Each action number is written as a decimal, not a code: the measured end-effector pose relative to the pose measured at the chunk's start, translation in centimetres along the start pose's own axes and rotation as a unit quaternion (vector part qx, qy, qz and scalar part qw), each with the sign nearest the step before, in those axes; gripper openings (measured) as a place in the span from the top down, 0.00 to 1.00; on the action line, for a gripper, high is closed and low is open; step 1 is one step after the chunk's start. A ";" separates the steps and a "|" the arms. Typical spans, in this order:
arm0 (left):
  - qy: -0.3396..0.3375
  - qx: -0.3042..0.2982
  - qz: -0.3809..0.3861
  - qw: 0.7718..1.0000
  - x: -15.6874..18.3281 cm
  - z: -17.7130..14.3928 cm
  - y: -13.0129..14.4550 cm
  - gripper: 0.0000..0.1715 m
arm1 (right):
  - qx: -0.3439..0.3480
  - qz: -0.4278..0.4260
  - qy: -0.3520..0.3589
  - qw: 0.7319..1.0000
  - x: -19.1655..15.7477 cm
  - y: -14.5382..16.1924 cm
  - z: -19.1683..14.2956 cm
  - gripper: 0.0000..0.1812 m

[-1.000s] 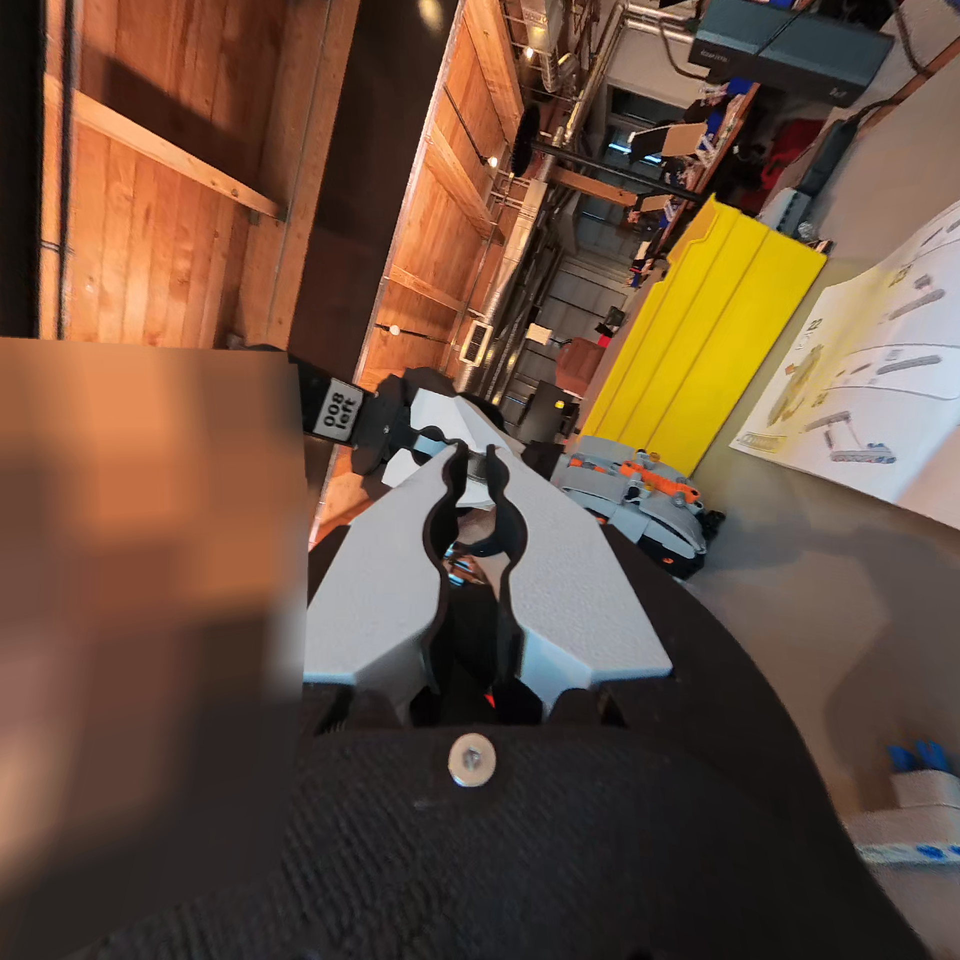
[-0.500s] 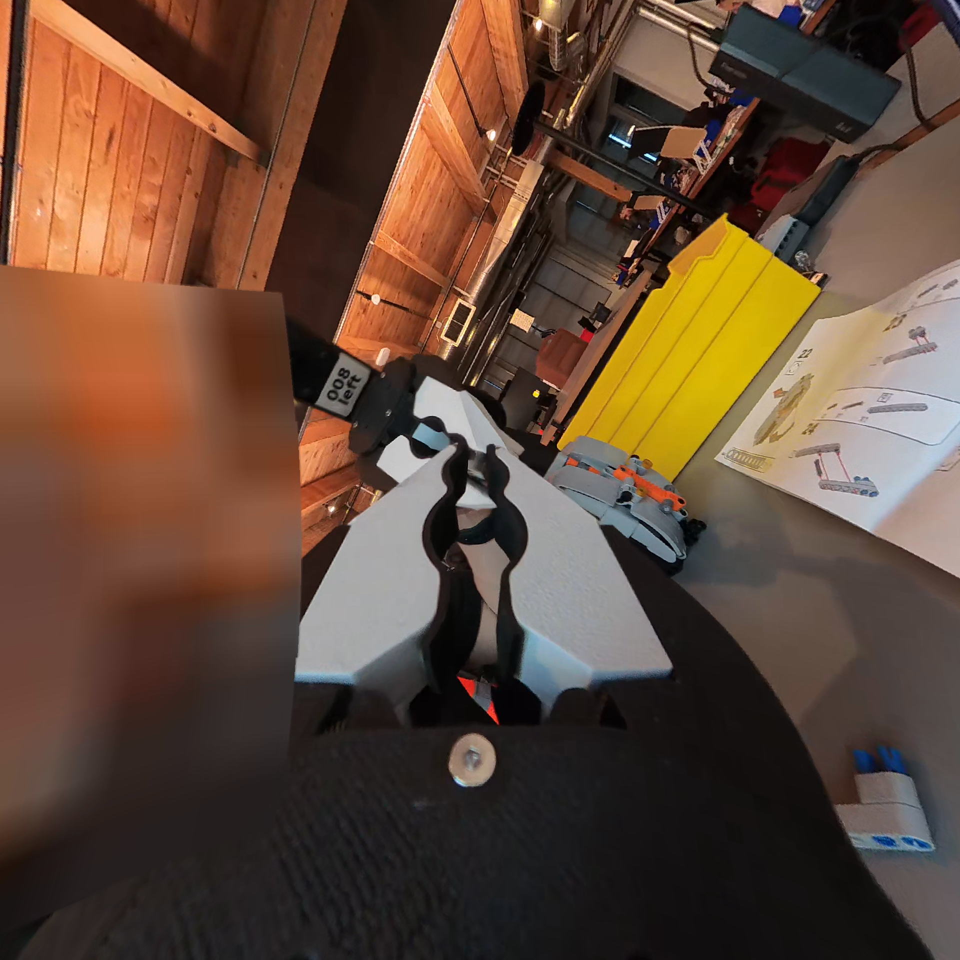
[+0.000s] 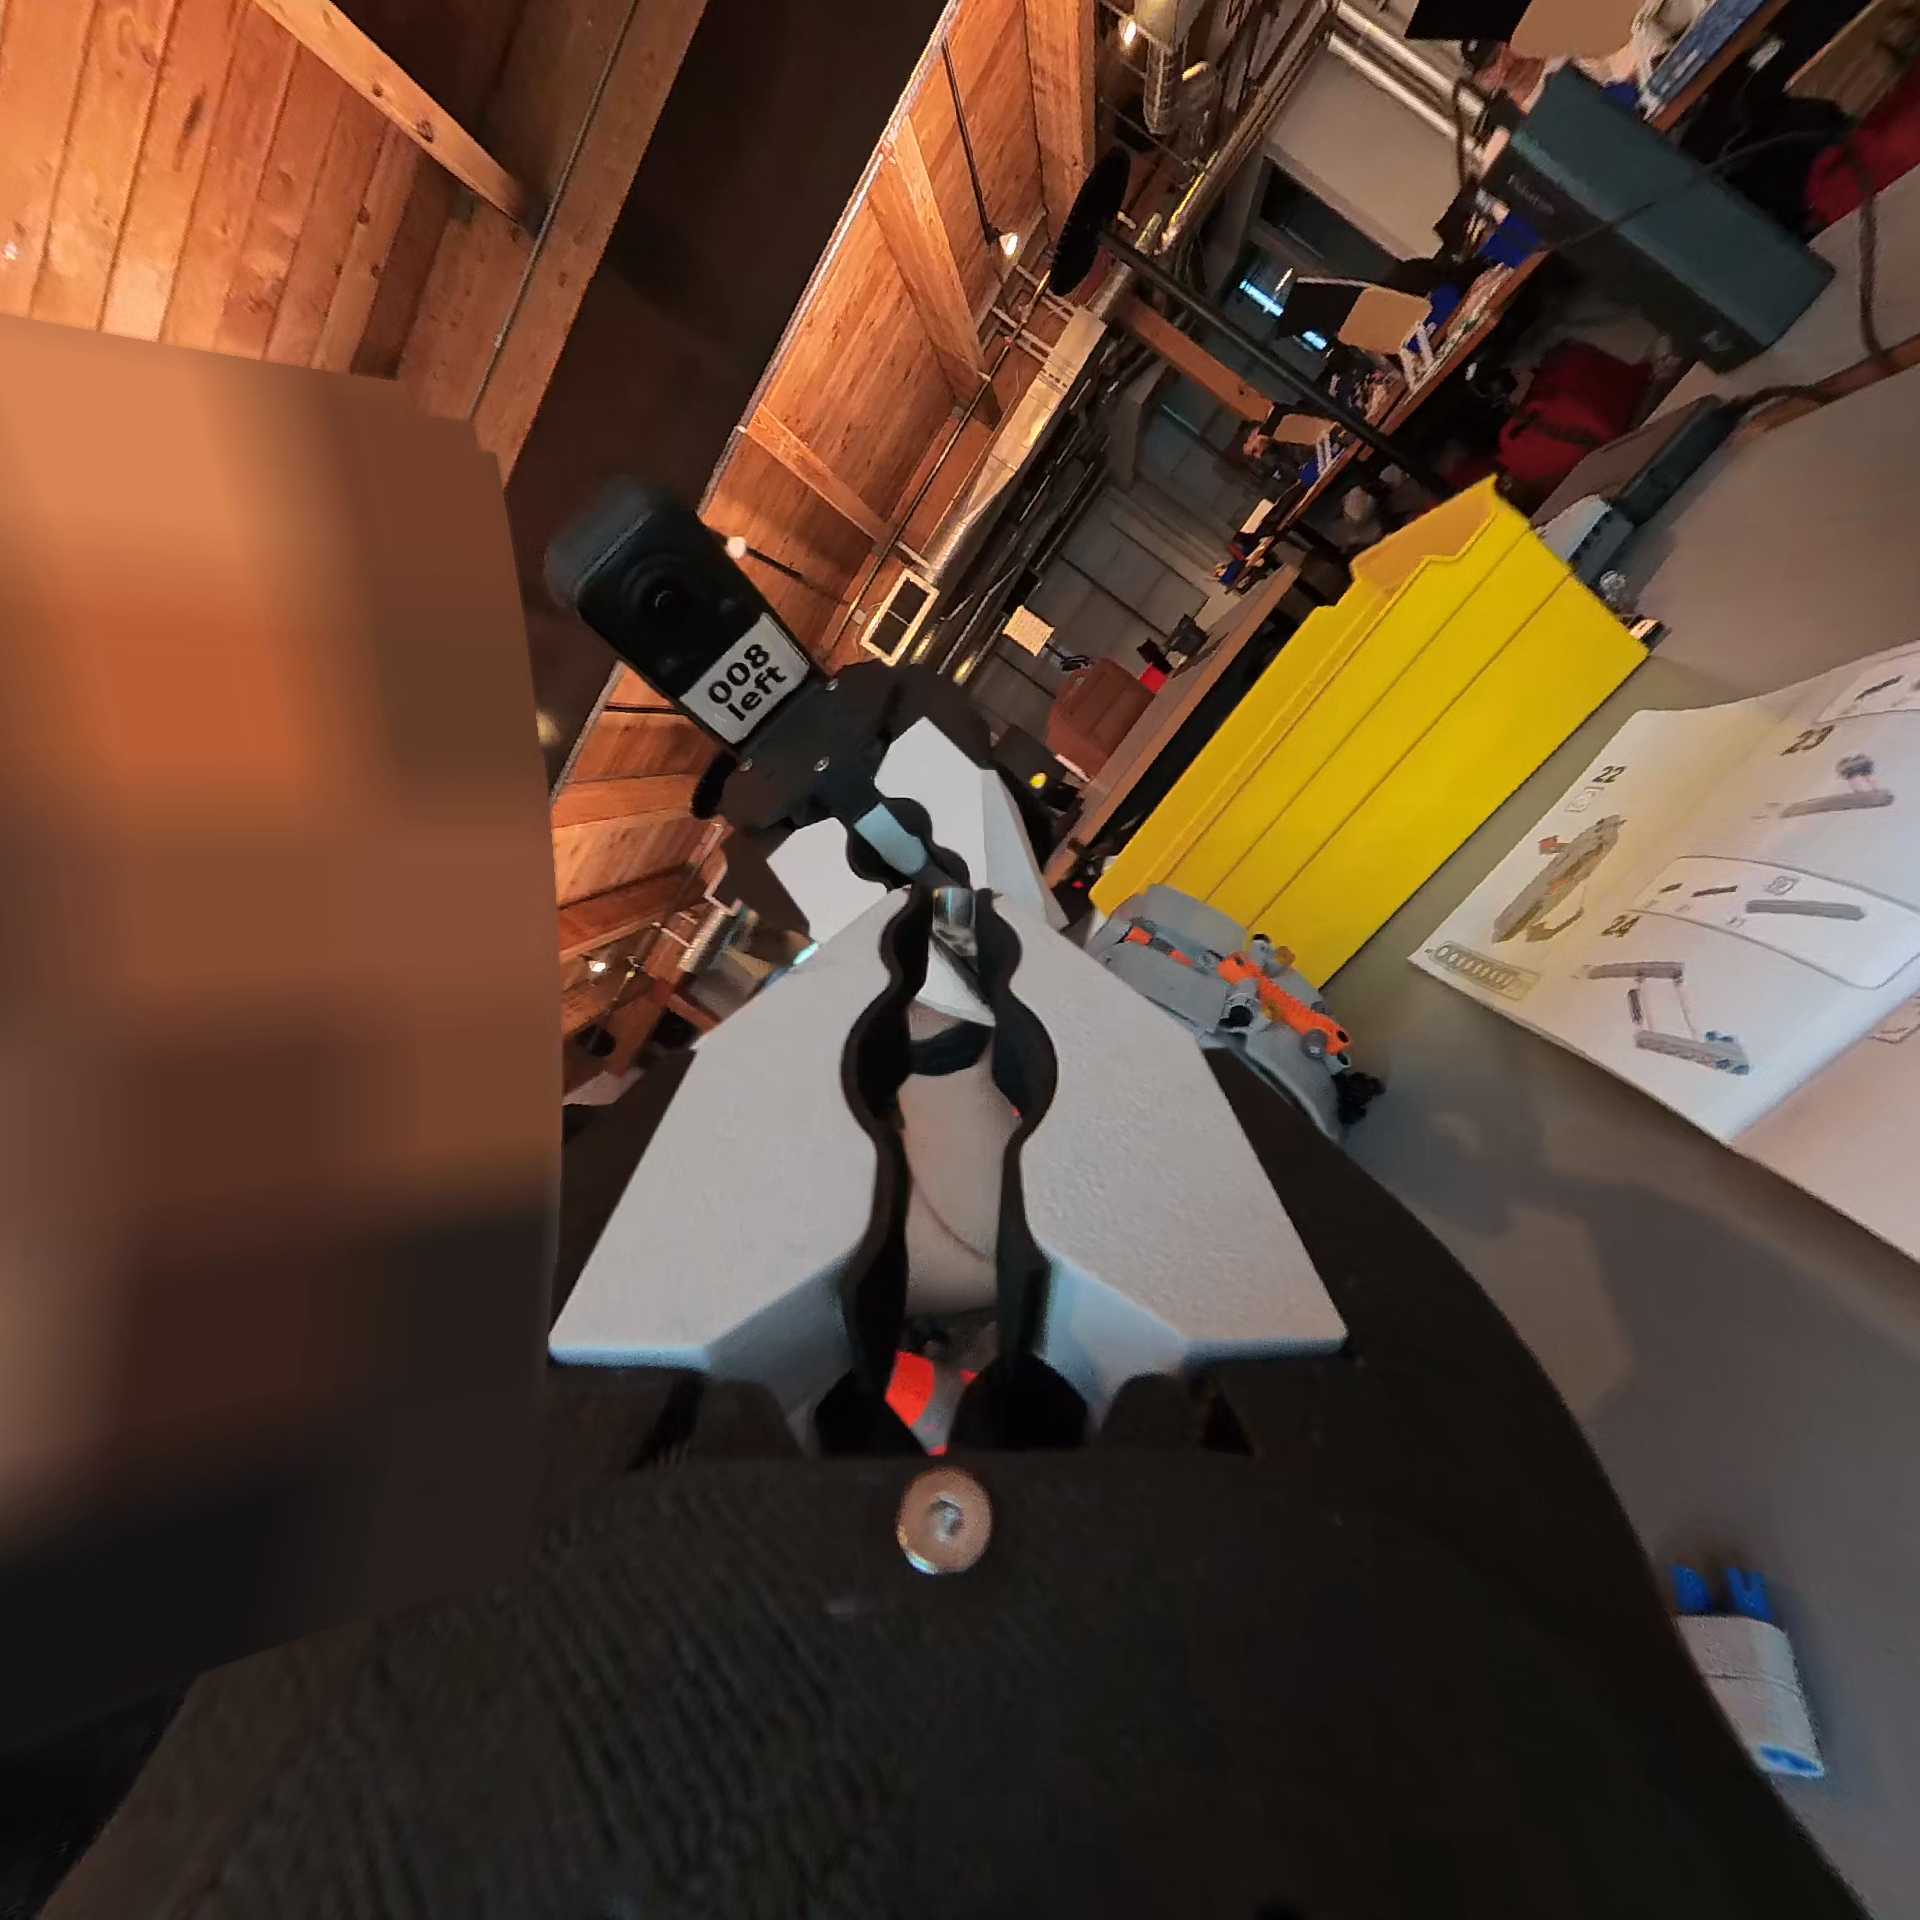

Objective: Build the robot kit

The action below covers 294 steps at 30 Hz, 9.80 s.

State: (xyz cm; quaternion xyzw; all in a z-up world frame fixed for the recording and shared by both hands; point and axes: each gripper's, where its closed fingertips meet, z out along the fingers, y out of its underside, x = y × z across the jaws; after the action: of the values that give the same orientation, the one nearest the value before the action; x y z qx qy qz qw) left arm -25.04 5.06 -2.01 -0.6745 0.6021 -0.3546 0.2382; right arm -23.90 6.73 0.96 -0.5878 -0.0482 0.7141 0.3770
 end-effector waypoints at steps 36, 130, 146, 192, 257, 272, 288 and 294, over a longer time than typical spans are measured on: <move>0.076 0.272 0.064 0.957 2.3 -7.7 -5.7 0.91 | -0.076 -0.331 0.093 0.936 -2.0 0.5 -0.3 0.98; 0.135 0.138 -0.070 0.979 1.8 -4.5 -2.3 0.97 | -0.479 -0.355 0.313 0.739 9.2 11.8 -12.7 0.94; 0.144 0.121 -0.069 0.980 2.2 -4.2 -1.9 0.97 | -0.496 -0.442 0.234 0.710 9.8 11.6 -11.4 0.90; 0.163 0.249 -0.144 0.944 -0.6 -9.3 -4.5 0.97 | -0.306 -0.476 0.267 0.780 5.7 6.3 -8.3 0.99; 0.097 0.294 -0.196 0.931 -5.8 -14.7 -2.6 0.97 | -0.234 -0.788 0.221 0.524 -1.5 -2.9 14.3 0.99; 0.102 0.193 -0.185 0.958 -4.9 -13.9 0.2 0.97 | -0.293 -0.816 0.187 0.462 -0.4 -0.2 14.3 0.99; 0.130 0.154 -0.172 0.964 -3.5 -13.0 0.8 0.97 | -0.320 -0.818 0.158 0.451 -0.8 1.0 13.3 0.99; 0.140 0.160 -0.150 0.965 -2.1 -12.4 -0.3 0.97 | -0.310 -0.818 0.171 0.453 -2.2 1.1 12.0 0.99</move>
State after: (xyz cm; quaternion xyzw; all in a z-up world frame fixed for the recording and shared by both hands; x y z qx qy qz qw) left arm -34.36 8.45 5.71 -0.6540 0.4564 -0.5690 0.2006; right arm -34.86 9.09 5.81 -0.4660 -0.6599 -0.1003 0.5809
